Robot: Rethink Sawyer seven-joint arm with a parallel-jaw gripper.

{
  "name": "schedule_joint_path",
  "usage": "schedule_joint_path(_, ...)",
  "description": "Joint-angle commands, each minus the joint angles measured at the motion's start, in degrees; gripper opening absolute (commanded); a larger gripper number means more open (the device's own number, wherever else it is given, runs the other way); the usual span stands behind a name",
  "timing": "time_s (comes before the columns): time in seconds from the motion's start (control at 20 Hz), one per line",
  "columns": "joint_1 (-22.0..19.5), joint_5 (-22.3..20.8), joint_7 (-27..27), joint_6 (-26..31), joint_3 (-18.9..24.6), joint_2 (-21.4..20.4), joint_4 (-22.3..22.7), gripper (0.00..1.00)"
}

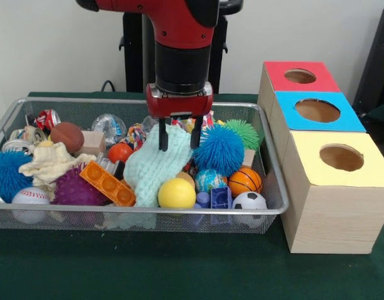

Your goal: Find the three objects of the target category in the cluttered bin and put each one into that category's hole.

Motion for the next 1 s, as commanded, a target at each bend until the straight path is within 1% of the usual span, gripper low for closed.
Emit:
schedule_joint_path(0.05, -0.2, -4.6, 4.0, -6.6, 1.0, 6.0, -2.9, 1.0)
schedule_joint_path(0.1, -0.3, -4.8, 4.5, -8.4, 1.2, 7.0, -2.9, 1.0)
schedule_joint_path(0.2, 0.1, -5.2, 5.4, -10.2, 0.9, 8.4, -2.9, 1.0)
schedule_joint_path(0.3, 0.1, -5.4, 5.4, -11.3, 1.2, 9.4, -2.7, 1.0)
schedule_joint_path(0.4, 0.6, -5.5, 6.1, -12.5, 0.5, 10.6, -3.1, 1.0)
schedule_joint_path(0.55, 1.5, -5.5, 6.3, -12.6, -0.8, 11.4, -3.6, 1.0)
schedule_joint_path(0.85, 3.3, -5.2, 5.5, -10.4, -3.7, 12.2, -4.3, 1.0)
schedule_joint_path(1.0, 4.2, -3.5, 7.1, -8.9, -5.1, 12.4, -4.5, 1.0)
